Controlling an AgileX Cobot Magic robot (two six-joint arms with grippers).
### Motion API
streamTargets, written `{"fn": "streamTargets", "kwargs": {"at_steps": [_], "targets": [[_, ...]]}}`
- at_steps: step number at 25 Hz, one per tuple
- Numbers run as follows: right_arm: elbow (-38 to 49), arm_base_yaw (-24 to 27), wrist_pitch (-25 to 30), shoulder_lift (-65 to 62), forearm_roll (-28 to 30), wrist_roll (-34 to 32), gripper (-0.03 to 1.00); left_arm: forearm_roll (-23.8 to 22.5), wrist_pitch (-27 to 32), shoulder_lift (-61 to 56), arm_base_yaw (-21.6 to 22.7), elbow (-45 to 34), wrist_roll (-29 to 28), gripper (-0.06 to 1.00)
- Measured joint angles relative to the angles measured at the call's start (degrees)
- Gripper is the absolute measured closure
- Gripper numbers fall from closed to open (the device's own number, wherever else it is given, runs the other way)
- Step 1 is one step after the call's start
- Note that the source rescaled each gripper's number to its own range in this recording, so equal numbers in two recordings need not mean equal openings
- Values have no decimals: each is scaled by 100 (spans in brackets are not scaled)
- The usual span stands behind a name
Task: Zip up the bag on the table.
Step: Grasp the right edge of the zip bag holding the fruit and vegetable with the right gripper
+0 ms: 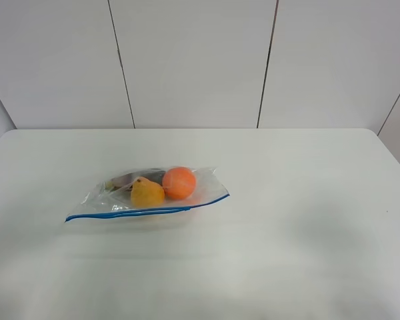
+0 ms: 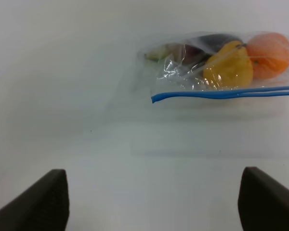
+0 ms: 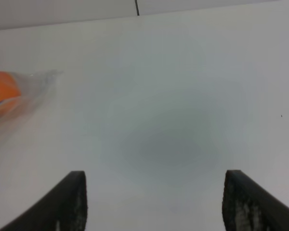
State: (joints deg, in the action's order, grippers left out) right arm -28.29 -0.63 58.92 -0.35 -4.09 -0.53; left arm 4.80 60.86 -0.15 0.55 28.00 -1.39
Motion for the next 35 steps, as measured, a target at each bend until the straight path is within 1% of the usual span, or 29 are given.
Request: {"fn": "streamTargets", "kwargs": {"at_steps": [35], "targets": [[0, 0, 0, 0, 0, 0, -3, 0, 0, 0, 0, 0, -6, -6]]}}
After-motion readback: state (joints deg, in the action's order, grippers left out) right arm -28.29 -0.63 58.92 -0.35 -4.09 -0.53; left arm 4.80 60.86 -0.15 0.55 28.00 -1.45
